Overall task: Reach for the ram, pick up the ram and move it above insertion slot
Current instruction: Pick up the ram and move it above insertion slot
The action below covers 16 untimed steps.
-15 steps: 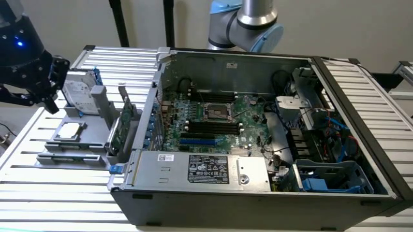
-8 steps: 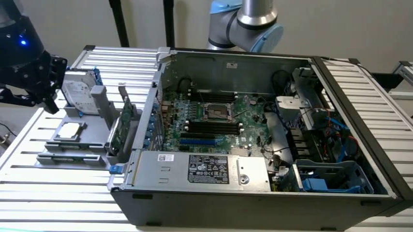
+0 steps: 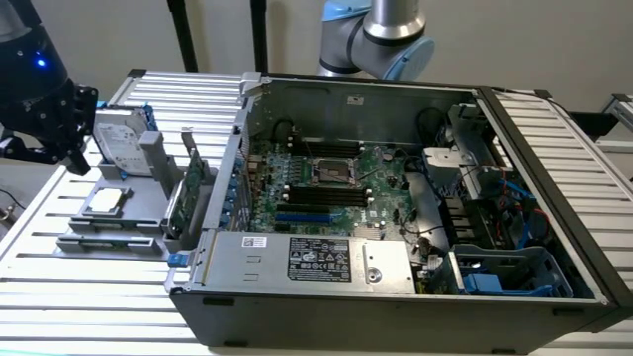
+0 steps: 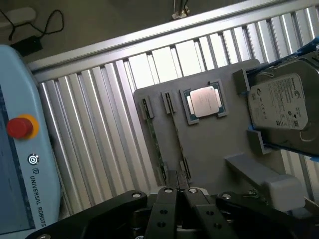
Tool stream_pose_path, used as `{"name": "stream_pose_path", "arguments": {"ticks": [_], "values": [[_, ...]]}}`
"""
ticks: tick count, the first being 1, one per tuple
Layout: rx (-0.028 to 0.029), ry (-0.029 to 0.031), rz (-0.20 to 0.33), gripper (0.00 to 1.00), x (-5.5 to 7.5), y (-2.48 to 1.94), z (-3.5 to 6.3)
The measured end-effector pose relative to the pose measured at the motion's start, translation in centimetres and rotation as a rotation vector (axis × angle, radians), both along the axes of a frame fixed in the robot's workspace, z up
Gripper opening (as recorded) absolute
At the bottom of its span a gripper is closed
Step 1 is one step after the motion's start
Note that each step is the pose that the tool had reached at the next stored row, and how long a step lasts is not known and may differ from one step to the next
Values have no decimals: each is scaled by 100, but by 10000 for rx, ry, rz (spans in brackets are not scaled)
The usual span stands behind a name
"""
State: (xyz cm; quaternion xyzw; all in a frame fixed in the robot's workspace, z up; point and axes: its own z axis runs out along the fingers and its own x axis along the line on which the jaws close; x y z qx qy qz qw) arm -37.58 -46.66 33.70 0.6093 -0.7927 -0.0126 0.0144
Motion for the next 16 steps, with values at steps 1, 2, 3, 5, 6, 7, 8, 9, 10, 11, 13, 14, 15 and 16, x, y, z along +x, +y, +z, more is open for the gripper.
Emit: {"name": "stream_pose_path", "arguments": {"ticks": [1,2,3,5,6,7,8,9,10,11,13,14,15,16], "values": [[0,-3,187,11,0,0,-1],[-1,-5,366,11,0,0,-1],[-1,-10,528,11,0,0,-1],[-2,-21,826,11,0,0,-2],[-1,-28,954,11,0,0,-3],[-2,-35,1072,11,0,0,-3],[-1,-42,1147,11,-6,1,-4],[-2,-45,1172,11,-17,2,-3],[-2,-50,1175,11,-26,1,-3],[-3,-62,1176,12,-35,1,-4],[-5,-88,1176,24,-54,1,-6],[-7,-100,1176,24,-66,1,-14],[-4,-110,1176,30,-74,1,-31],[-6,-116,1176,30,-81,1,-49]]}}
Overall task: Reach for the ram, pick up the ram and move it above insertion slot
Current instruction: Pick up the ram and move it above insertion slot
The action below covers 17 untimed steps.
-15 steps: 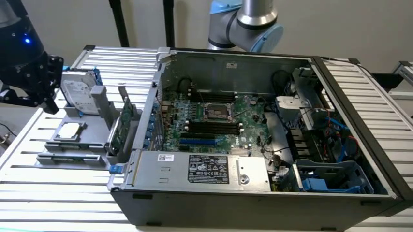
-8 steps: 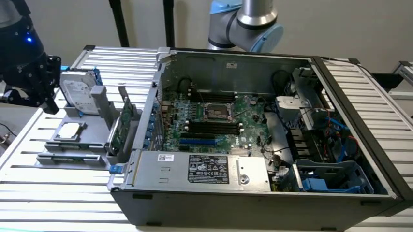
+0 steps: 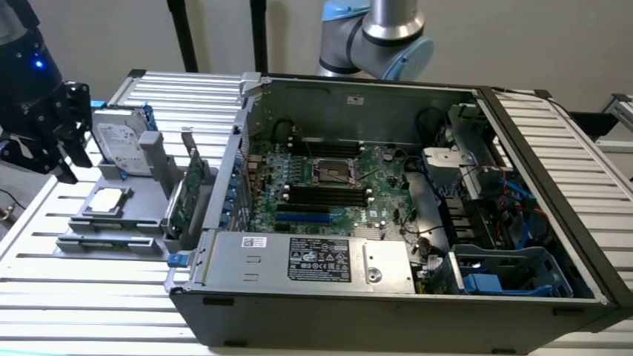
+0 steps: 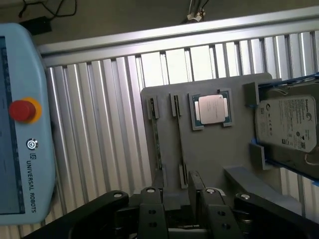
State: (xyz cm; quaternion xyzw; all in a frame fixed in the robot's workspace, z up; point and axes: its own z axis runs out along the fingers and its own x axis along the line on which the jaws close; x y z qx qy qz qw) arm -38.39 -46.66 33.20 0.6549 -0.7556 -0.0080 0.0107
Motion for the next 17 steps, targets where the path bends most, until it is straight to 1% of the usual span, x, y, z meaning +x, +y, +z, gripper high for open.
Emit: {"name": "stream_pose_path", "arguments": {"ticks": [1,2,6,9,11,17], "values": [[-1,-1,0,30,-6,0,-17],[-1,-4,0,36,-10,0,-36],[-2,-3,0,36,-16,-5,-107],[-2,-3,6,36,-15,-19,-162],[-2,-3,19,36,-16,-35,-198],[-1,-4,119,36,-15,-108,-307]]}}
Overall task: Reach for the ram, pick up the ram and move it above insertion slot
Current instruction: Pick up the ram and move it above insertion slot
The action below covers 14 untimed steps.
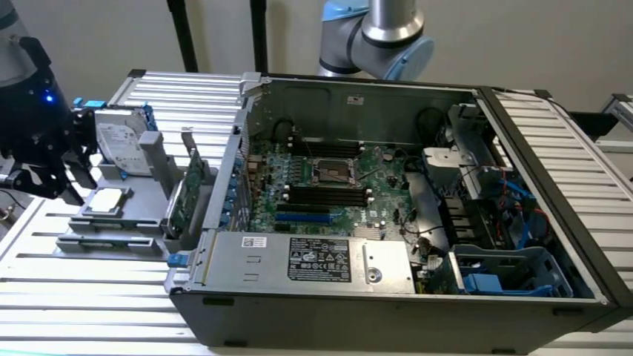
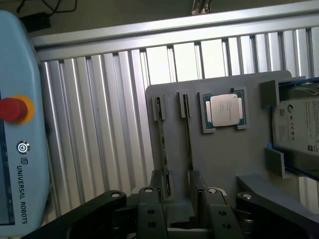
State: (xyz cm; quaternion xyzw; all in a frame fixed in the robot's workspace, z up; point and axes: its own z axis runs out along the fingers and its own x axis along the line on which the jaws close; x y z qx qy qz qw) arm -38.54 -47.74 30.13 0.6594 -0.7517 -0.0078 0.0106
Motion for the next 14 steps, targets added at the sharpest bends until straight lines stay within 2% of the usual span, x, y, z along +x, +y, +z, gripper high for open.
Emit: {"name": "stream_pose_path", "arguments": {"ticks": [5,14], "values": [[0,2,109,36,-1,-34,-91],[0,1,488,36,0,-39,-255]]}}
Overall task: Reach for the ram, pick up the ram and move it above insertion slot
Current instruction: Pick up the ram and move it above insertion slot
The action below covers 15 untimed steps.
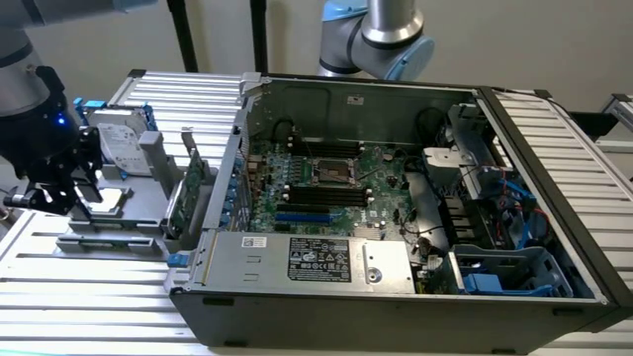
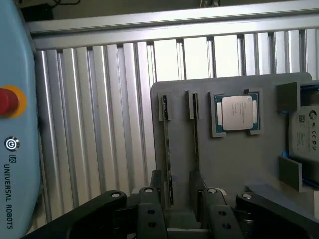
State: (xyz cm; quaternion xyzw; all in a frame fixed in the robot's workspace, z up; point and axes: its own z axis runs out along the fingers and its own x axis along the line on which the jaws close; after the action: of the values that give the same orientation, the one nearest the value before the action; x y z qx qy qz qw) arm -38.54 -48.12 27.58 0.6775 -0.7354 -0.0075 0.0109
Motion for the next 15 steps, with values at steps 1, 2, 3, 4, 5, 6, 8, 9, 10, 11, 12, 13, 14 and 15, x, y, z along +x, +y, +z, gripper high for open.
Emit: {"name": "stream_pose_path", "arguments": {"ticks": [1,2,3,4,5,6,8,9,10,11,12,13,14,15], "values": [[-1,0,22,36,0,0,-17],[0,0,38,36,0,0,-35],[0,0,50,36,0,0,-53],[0,0,60,36,0,0,-72],[-1,0,69,36,0,0,-90],[0,0,79,36,0,0,-109],[0,0,101,36,0,0,-145],[1,-1,114,36,0,0,-164],[0,0,127,36,-1,-1,-181],[0,0,140,36,-1,-2,-199],[0,1,154,36,-1,-3,-217],[0,0,172,36,0,-6,-235],[0,0,189,36,0,-7,-254],[-1,0,207,36,0,-8,-273]]}}
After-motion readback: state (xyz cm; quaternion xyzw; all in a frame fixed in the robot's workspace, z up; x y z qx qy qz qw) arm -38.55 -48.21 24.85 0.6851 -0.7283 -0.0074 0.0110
